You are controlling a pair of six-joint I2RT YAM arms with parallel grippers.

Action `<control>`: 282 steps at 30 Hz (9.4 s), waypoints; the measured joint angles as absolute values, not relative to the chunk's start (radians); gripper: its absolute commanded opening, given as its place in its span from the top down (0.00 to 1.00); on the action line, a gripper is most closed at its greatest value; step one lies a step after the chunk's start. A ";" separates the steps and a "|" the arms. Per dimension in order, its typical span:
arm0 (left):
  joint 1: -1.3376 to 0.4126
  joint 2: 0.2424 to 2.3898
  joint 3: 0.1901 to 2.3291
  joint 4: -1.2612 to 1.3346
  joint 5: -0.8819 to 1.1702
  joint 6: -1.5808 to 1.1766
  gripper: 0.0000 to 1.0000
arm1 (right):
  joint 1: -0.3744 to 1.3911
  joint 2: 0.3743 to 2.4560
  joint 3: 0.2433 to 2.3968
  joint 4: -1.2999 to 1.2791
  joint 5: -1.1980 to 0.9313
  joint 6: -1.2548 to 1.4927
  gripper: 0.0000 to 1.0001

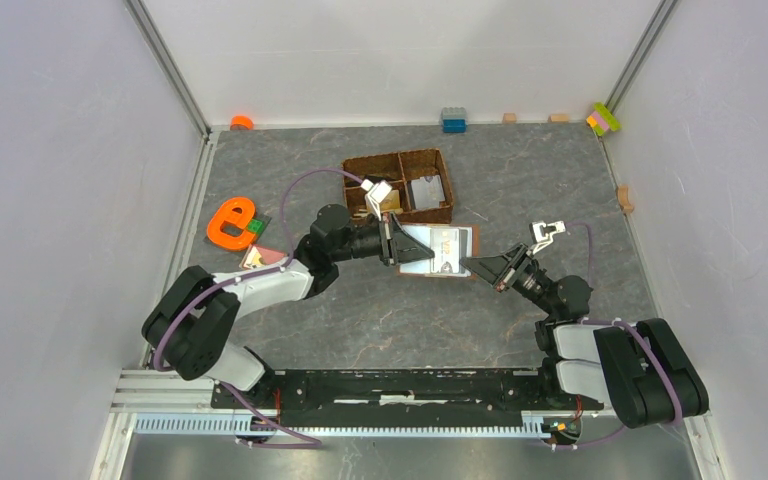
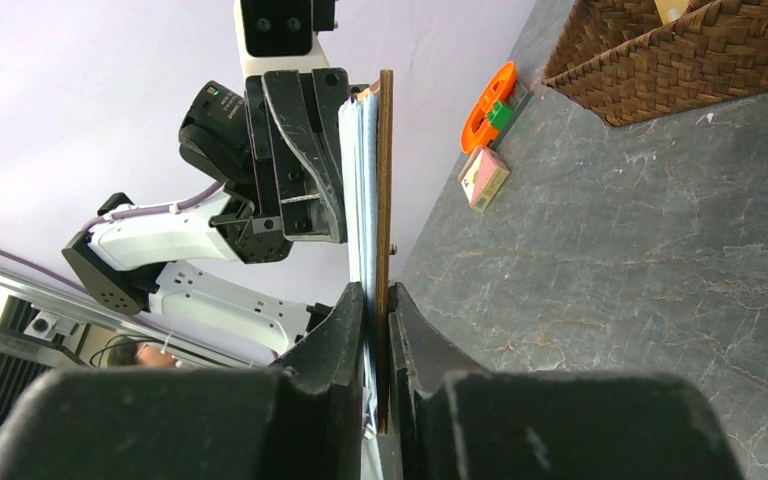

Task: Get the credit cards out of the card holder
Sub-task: Remove the credit card from the card holder, then place the card holder at the center of the board, then place the credit card in the storage box, then pick up the card holder from the center of the board, then remove the credit card from the card holder.

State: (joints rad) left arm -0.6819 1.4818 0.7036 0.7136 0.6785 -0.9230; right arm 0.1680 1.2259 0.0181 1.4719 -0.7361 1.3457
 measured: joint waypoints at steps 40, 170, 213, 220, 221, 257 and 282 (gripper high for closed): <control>-0.669 1.485 0.676 0.741 0.667 -0.949 0.69 | 0.148 1.226 0.011 1.472 -0.733 1.347 0.93; -0.696 1.267 0.728 0.011 -0.243 -0.650 0.00 | 0.357 1.966 1.261 0.135 -0.329 0.462 0.80; -0.643 1.807 1.000 -0.044 0.392 -0.538 0.98 | 0.494 1.230 0.455 0.287 -0.112 0.407 0.02; -0.643 1.682 0.884 0.063 0.429 -0.564 0.98 | 0.475 1.150 0.387 0.346 -0.131 0.420 0.02; -0.643 1.639 0.854 0.090 0.429 -0.571 0.98 | 0.475 1.120 0.361 0.369 -0.136 0.423 0.02; -0.643 1.158 0.522 0.533 0.328 -0.622 0.98 | 0.475 0.986 0.236 0.540 -0.178 0.426 0.04; -0.641 1.306 0.545 0.638 0.484 -0.695 0.98 | 0.518 1.046 0.239 0.756 -0.435 0.460 0.09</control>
State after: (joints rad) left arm -0.6407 1.3056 0.5446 0.6384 0.4843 -0.6952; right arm 0.5182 1.0458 0.2394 0.7559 -0.4347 0.4599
